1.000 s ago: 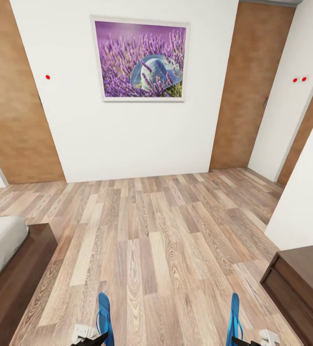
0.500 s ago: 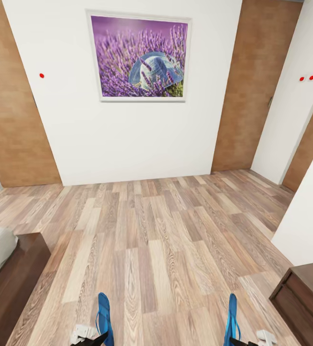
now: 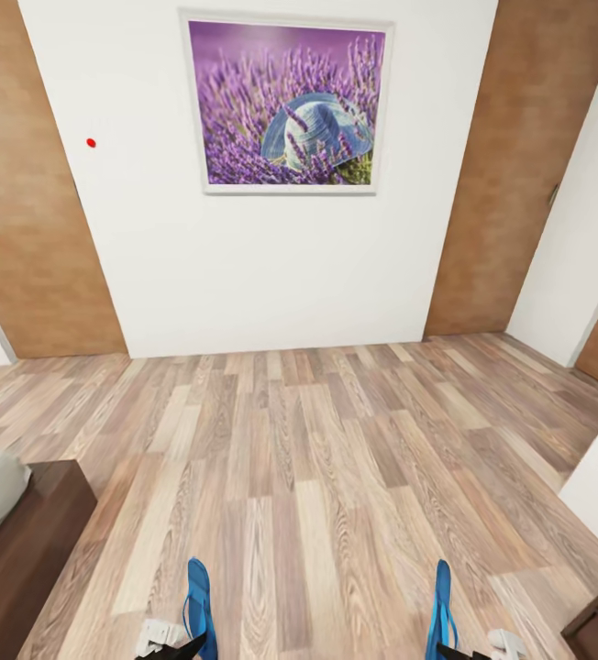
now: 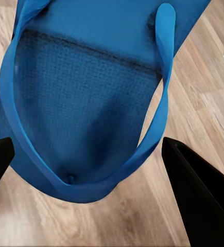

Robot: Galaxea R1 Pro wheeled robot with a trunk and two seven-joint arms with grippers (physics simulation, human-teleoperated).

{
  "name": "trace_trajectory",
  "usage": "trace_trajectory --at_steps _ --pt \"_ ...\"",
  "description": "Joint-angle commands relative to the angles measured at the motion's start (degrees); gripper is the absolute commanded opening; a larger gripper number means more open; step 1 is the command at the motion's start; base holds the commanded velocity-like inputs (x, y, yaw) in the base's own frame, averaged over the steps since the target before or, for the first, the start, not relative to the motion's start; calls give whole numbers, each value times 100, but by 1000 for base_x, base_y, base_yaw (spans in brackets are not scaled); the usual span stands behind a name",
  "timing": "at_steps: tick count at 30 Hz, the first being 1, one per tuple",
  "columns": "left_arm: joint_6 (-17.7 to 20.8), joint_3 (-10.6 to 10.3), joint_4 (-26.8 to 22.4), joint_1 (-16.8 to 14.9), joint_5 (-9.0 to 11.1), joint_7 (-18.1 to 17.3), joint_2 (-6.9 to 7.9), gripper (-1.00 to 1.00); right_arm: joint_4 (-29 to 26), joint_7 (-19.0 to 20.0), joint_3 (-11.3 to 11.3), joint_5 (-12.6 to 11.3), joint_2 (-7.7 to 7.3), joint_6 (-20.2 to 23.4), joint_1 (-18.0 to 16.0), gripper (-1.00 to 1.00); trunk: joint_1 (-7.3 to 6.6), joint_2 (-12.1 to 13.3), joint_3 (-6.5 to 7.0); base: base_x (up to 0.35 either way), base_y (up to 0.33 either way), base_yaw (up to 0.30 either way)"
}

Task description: In the bedroom, move the book from the bed onto either nightstand, and place the two sandals side by side next to the bed.

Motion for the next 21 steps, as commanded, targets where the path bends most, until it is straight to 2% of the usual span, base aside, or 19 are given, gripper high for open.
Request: trace_trajectory --at_steps 1,12,21 --pt "-44 44 1 -7 -56 -22 -4 -100 0 16 24 -56 -2 28 -3 -100 3 -2 -5 333 0 5" --pt "-42 44 1 -7 -56 -22 -4 -100 0 14 24 -56 2 28 0 -100 3 -2 -5 333 0 5" --pt "-42 44 1 -7 -56 -24 -4 -100 0 12 24 -56 2 28 0 -100 3 -2 -5 324 0 102"
